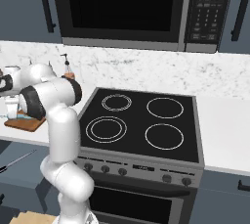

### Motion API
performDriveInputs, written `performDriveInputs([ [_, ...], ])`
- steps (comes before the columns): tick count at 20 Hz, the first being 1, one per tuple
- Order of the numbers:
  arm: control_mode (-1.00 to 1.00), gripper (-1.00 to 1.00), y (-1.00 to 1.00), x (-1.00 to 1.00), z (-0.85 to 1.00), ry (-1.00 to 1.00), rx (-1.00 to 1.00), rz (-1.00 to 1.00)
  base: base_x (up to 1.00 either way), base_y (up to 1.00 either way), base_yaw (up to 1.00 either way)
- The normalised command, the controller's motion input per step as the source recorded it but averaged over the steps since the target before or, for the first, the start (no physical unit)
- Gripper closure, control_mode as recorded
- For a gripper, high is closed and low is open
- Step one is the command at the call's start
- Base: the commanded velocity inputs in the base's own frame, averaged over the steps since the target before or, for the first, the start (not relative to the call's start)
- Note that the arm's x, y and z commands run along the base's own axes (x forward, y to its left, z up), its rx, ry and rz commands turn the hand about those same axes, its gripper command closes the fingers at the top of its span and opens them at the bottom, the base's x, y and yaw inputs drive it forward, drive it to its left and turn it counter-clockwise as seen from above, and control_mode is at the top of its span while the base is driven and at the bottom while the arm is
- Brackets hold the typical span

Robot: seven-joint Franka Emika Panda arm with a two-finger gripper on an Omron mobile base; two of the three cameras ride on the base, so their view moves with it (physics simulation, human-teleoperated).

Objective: Place the appropriate cutting tool for cutting the potato skin on the cutting board.

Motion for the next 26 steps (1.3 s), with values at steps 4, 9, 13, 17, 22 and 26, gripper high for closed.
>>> performDriveInputs([
  [4,-1.00,1.00,0.00,0.37,-0.21,0.09,-0.13,0.00,0.00,0.00,0.00],
  [9,-1.00,1.00,0.00,0.47,-0.28,0.08,-0.10,0.00,0.00,0.00,0.00],
  [13,-1.00,1.00,0.04,0.44,-0.26,0.01,-0.06,0.00,0.00,0.00,0.00],
  [17,-1.00,1.00,0.00,0.19,-0.34,0.00,-0.02,0.00,0.00,0.00,0.00],
  [22,-1.00,1.00,0.00,0.00,-0.44,-0.05,0.00,0.00,0.00,0.00,0.00],
  [26,-1.00,1.00,0.00,0.00,-0.44,-0.08,0.00,0.00,0.00,0.00,0.00],
])
